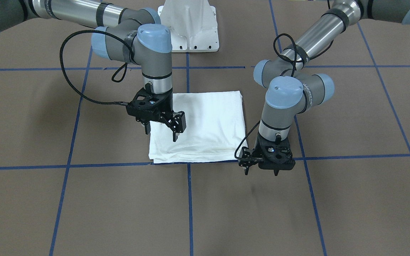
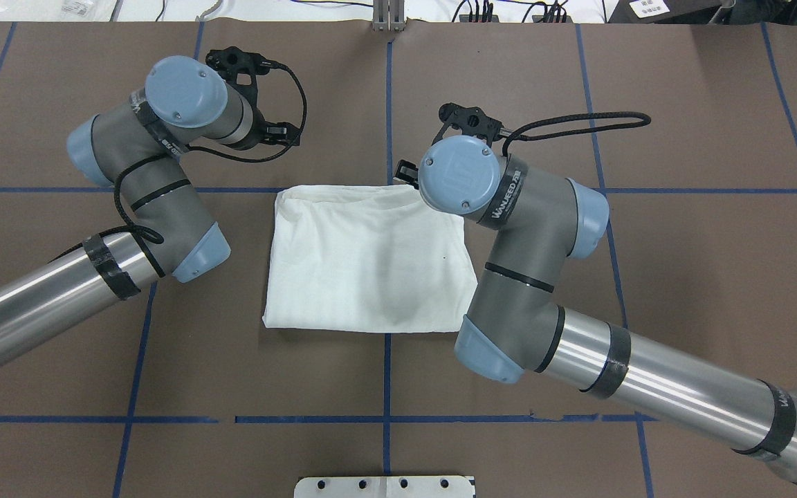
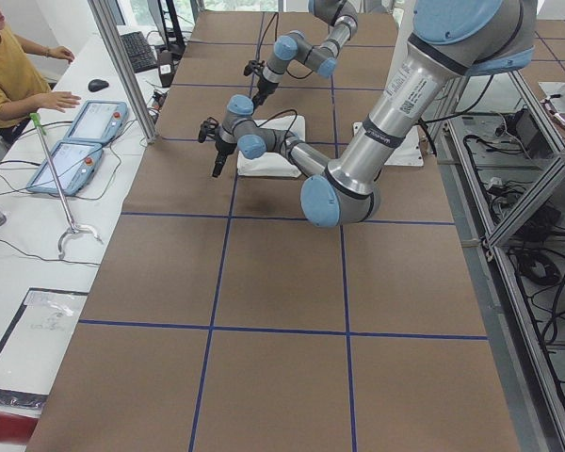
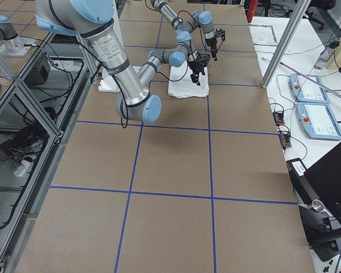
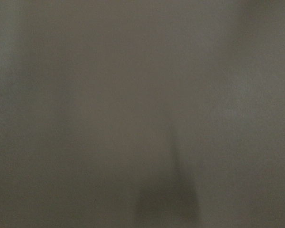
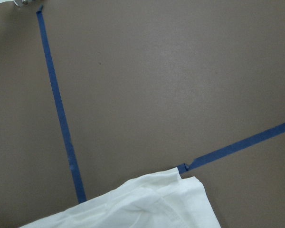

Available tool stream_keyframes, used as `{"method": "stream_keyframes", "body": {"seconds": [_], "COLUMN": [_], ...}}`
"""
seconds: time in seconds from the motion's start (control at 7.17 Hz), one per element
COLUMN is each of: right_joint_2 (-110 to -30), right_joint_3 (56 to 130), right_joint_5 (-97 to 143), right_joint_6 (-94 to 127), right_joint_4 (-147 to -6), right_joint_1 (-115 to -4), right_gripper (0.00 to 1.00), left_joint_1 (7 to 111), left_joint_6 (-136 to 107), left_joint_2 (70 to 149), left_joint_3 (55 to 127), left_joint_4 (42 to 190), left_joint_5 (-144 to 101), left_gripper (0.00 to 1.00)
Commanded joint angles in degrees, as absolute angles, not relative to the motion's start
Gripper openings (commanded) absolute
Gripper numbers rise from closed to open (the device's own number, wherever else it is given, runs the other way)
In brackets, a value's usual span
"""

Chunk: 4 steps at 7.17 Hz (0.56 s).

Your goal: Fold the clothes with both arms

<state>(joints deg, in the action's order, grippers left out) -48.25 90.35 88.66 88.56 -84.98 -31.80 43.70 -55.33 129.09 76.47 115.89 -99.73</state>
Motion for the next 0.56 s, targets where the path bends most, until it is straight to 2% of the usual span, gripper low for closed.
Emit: {"method": "stream_keyframes", "body": {"seconds": [0.0, 0.14, 0.42], "right_joint_2": [-49.56, -51.40, -60.94], "right_joint_3": [90.44, 91.66, 99.54], "right_joint_5": [101.62, 107.00, 117.98], "right_joint_6": [74.44, 65.57, 42.93], "right_joint_4": [-86.47, -88.66, -93.85], "right_joint_1": [-39.42, -43.99, -55.83], "right_gripper": [1.00, 1.00, 1.00], "left_joint_1": [45.70, 47.36, 54.10], "left_joint_6": [-49.42, -44.26, -31.45], "left_joint_2": [125.10, 122.37, 113.43], "left_joint_3": [85.90, 92.66, 106.37], "left_joint_4": [110.43, 106.13, 99.17], "left_joint_5": [-102.65, -105.09, -112.20], "left_gripper": [1.00, 1.00, 1.00]}}
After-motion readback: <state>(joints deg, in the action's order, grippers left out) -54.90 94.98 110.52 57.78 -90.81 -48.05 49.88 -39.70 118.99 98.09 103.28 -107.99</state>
